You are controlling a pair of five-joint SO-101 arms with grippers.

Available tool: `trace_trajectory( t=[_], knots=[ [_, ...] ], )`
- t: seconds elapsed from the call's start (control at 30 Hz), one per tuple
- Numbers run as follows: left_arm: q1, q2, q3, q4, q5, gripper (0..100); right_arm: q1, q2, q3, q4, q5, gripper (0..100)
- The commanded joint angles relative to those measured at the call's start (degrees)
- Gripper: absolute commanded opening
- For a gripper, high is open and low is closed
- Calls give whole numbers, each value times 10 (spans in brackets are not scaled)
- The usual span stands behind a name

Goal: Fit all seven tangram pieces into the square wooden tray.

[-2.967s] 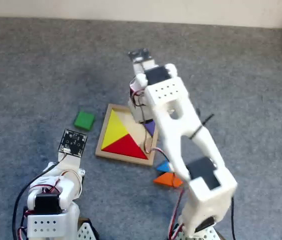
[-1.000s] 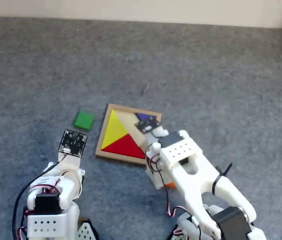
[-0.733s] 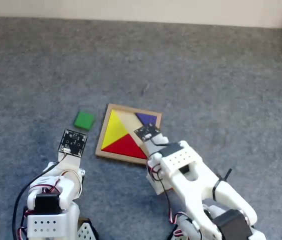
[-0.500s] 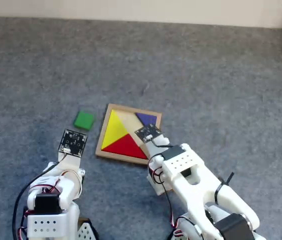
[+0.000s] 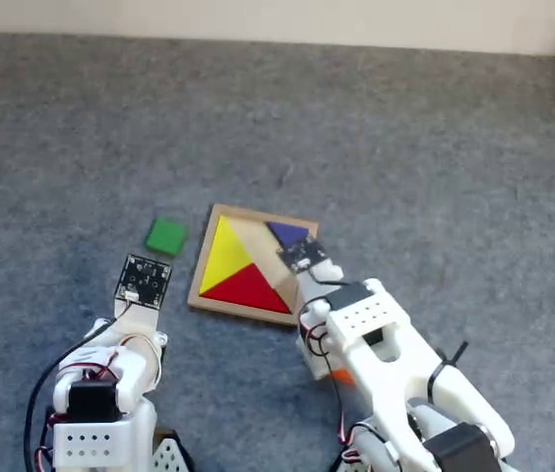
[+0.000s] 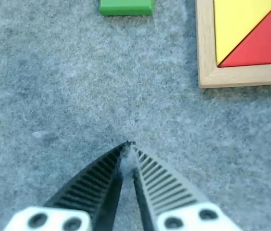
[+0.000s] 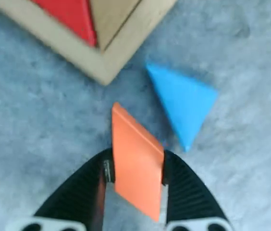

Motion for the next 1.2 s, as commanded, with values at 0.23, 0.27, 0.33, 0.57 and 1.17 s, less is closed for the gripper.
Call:
trace_trajectory(
  t=[0.23,0.27,0.33,0.57,1.17],
  knots=[
    [-7,-4,10,2,2,5,-9,-4,-148,162,4,30],
    [-7,-4,10,2,2,5,-9,-4,-161,169,4,30],
    [-7,-4,10,2,2,5,-9,-4,-186,181,3,30],
    [-7,-4,10,2,2,5,-12,3,-269,182,-154,30],
    [-7,-4,10,2,2,5,-14,3,-314,-65,-600,30]
  ],
)
